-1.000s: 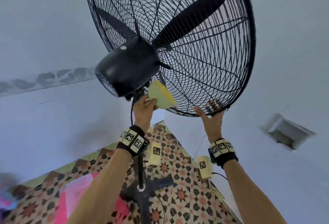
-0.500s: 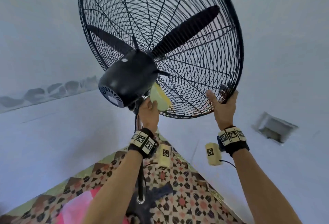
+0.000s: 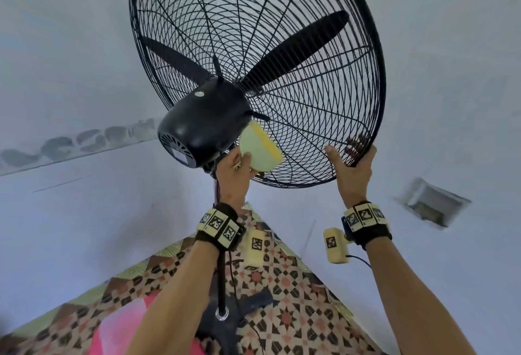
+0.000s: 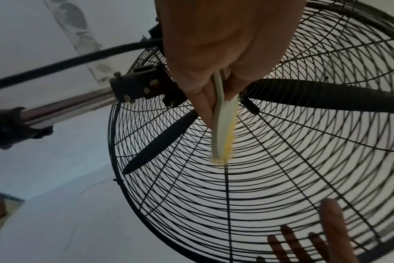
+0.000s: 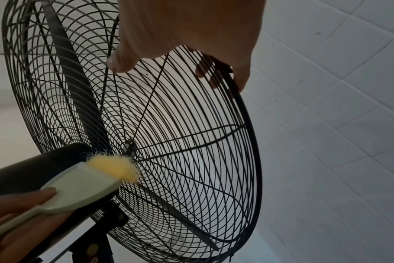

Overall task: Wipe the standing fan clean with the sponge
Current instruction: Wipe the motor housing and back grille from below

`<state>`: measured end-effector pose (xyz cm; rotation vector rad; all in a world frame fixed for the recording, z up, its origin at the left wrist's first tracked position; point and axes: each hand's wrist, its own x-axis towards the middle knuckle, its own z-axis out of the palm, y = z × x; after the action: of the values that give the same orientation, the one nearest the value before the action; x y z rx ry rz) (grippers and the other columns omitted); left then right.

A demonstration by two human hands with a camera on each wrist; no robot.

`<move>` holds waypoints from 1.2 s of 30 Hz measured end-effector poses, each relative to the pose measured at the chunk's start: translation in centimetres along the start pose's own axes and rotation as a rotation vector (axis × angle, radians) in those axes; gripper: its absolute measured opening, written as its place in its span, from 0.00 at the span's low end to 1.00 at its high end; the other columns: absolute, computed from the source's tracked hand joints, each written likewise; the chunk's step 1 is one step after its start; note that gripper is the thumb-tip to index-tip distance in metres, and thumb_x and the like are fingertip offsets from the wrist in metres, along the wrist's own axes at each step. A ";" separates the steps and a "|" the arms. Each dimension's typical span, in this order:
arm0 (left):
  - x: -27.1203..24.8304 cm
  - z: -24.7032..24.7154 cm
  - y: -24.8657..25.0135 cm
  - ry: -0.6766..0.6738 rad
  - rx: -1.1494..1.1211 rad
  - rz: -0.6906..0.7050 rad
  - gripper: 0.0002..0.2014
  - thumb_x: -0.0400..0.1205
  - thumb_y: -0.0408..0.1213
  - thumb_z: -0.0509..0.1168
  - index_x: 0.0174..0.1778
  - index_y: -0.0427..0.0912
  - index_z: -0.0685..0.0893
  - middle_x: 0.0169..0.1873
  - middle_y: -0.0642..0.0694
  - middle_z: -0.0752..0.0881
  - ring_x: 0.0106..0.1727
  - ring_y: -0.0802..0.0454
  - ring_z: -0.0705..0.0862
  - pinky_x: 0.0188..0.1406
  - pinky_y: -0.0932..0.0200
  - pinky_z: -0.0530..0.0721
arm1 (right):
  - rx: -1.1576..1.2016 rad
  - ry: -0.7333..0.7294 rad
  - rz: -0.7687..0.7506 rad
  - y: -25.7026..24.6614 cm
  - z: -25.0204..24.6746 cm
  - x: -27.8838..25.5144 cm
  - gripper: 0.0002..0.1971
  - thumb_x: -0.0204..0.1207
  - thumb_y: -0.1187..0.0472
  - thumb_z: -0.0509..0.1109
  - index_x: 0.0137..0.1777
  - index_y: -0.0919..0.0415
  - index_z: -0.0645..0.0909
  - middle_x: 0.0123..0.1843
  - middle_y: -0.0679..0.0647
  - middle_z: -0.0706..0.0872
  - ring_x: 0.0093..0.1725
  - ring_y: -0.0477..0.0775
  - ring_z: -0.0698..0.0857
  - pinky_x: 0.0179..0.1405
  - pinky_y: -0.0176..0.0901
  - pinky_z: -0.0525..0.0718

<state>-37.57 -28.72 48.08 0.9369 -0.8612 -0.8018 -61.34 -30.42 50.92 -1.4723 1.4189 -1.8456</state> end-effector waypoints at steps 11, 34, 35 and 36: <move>0.2 0.1 -1.2 0.103 0.009 -0.133 0.09 0.88 0.26 0.65 0.59 0.41 0.87 0.54 0.48 0.90 0.63 0.41 0.88 0.57 0.44 0.92 | 0.006 -0.012 0.017 0.1 -0.1 -0.1 0.38 0.70 0.39 0.84 0.73 0.48 0.67 0.69 0.44 0.82 0.69 0.48 0.81 0.70 0.35 0.76; -1.6 0.1 -1.8 0.034 0.187 0.004 0.12 0.84 0.42 0.67 0.42 0.68 0.87 0.49 0.51 0.90 0.59 0.38 0.89 0.57 0.35 0.92 | 0.025 -0.008 0.022 0.6 -0.4 -0.3 0.40 0.70 0.40 0.83 0.75 0.53 0.69 0.69 0.47 0.83 0.68 0.46 0.81 0.56 0.11 0.70; -2.3 0.3 -1.5 0.007 0.129 0.005 0.13 0.86 0.37 0.67 0.44 0.63 0.87 0.51 0.47 0.90 0.60 0.39 0.89 0.56 0.38 0.92 | 0.016 -0.009 0.019 0.6 -0.4 -0.3 0.39 0.70 0.39 0.83 0.74 0.52 0.69 0.69 0.46 0.83 0.68 0.46 0.81 0.57 0.12 0.70; -2.5 0.4 -1.5 -0.002 0.093 -0.008 0.14 0.88 0.33 0.67 0.45 0.60 0.86 0.53 0.45 0.90 0.61 0.40 0.89 0.56 0.40 0.93 | 0.009 -0.010 0.015 0.5 -0.4 -0.4 0.39 0.69 0.38 0.83 0.74 0.51 0.69 0.69 0.46 0.83 0.68 0.45 0.81 0.59 0.15 0.71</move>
<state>-39.33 -27.21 46.22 1.0220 -0.9029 -0.7750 -61.73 -30.14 50.33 -1.4605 1.4118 -1.8310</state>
